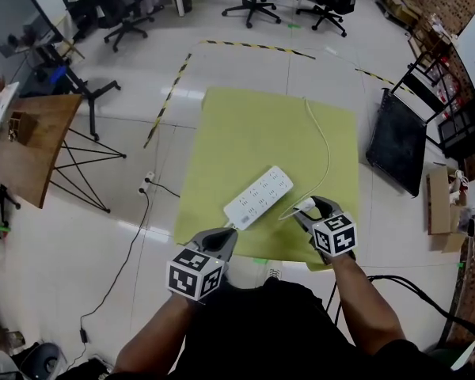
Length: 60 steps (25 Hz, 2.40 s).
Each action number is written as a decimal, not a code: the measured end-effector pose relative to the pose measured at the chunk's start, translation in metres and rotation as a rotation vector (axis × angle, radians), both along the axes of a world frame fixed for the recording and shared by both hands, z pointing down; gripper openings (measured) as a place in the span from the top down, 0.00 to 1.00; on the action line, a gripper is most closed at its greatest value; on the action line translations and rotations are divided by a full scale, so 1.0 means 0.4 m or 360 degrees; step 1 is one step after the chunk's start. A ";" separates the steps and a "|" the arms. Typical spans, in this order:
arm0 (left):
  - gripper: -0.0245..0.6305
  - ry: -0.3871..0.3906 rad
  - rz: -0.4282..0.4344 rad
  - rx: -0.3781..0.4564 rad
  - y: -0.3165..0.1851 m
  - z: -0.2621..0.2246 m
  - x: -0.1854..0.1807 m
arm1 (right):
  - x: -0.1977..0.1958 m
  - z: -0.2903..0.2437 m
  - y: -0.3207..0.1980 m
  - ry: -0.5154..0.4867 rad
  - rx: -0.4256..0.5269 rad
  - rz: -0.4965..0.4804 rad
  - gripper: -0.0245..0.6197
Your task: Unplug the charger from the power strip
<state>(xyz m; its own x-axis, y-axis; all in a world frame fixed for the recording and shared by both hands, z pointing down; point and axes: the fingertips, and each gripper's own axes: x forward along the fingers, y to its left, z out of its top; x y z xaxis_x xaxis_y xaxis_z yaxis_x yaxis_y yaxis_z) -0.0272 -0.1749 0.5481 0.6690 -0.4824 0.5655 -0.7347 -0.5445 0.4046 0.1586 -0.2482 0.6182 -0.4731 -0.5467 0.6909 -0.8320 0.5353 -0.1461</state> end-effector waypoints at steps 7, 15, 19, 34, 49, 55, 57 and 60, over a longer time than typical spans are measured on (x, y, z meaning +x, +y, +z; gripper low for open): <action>0.95 0.0002 0.0021 -0.0002 0.009 0.000 0.031 | 0.071 0.075 0.108 0.0223 -0.0179 -0.0060 0.55; 0.95 0.0011 0.0020 -0.0002 0.024 -0.005 0.047 | 0.071 0.093 0.131 0.0412 -0.0148 -0.0112 0.55; 0.95 0.0010 0.0016 -0.0001 0.027 -0.003 0.028 | 0.041 0.094 0.116 0.0423 -0.0123 -0.0140 0.52; 0.95 0.0027 0.0066 -0.0011 0.048 0.004 -0.010 | 0.073 0.150 0.242 0.0634 -0.0233 -0.0157 0.45; 0.95 0.0091 0.0294 -0.0015 0.076 -0.006 -0.004 | 0.161 0.166 0.400 0.0682 -0.0405 0.0205 0.42; 0.95 0.0141 0.0344 0.0033 0.096 -0.033 -0.033 | 0.110 0.052 0.406 0.0183 -0.0259 0.0639 0.54; 0.95 0.0174 0.0359 0.0047 0.109 -0.048 -0.041 | 0.069 -0.030 0.394 -0.0374 -0.0196 0.0893 0.72; 0.95 0.0239 0.0369 0.0086 0.127 -0.070 -0.052 | 0.004 -0.171 0.379 -0.1373 -0.0054 0.1106 0.96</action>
